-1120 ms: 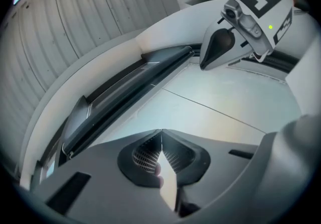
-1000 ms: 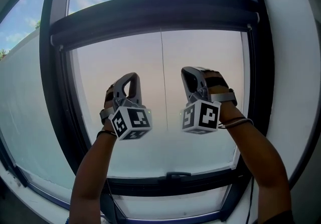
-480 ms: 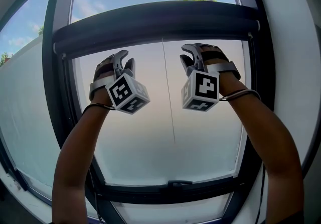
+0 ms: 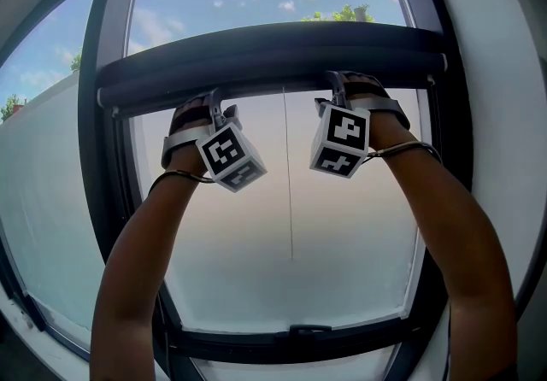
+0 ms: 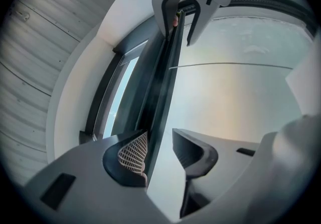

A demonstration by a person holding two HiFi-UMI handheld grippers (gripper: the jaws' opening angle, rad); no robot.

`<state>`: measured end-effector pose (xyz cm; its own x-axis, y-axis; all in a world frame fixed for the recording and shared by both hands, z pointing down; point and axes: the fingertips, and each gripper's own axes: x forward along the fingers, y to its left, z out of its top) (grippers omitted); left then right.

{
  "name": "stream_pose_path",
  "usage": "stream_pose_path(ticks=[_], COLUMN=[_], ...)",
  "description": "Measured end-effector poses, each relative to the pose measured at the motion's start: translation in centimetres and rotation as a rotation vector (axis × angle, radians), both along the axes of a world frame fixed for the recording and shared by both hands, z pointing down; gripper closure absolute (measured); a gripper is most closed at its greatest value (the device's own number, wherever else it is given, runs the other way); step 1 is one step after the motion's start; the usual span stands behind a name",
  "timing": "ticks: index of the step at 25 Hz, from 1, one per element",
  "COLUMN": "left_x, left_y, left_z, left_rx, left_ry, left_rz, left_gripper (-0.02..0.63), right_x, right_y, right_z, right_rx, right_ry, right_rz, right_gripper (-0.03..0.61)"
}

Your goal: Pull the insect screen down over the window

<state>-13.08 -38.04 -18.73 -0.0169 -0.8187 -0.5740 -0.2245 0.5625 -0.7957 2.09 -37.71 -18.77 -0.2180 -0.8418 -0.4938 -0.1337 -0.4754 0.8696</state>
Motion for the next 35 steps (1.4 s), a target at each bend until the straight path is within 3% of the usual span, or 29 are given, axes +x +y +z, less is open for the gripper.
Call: stream_pose_path(ticks=[3,7,17,28,35], left_x=[0.6,0.7,0.0,0.2,0.2], left_y=[-0.1,-0.6,-2.0,-2.4,-1.8], left_z=[-0.4,-0.7,-1.0,-1.2,-0.8], left_rx=[0.015,0.011,-0.038,-0.029,-0.139], left_ry=[-0.031,-0.083,-0.112,-0.152,-0.108], left_rz=[-0.001,-0.072,-0.163,-0.161,-0.099], left_gripper=[0.479,0.479,0.479,0.477,0.479], right_x=[-0.1,-0.4,0.5,0.3,0.5], right_y=[-0.3,-0.5,-1.0,-3.1,-3.1], right_z=[-0.2,-0.6,-0.1,-0.4,0.0], right_rx=[-0.007,-0.005,-0.039,-0.055,-0.082], right_ry=[0.035,0.052,0.096,0.087,0.120], right_rz=[0.030,0.049,0.108,0.141,0.168], right_gripper=[0.414,0.414,0.414,0.405,0.403])
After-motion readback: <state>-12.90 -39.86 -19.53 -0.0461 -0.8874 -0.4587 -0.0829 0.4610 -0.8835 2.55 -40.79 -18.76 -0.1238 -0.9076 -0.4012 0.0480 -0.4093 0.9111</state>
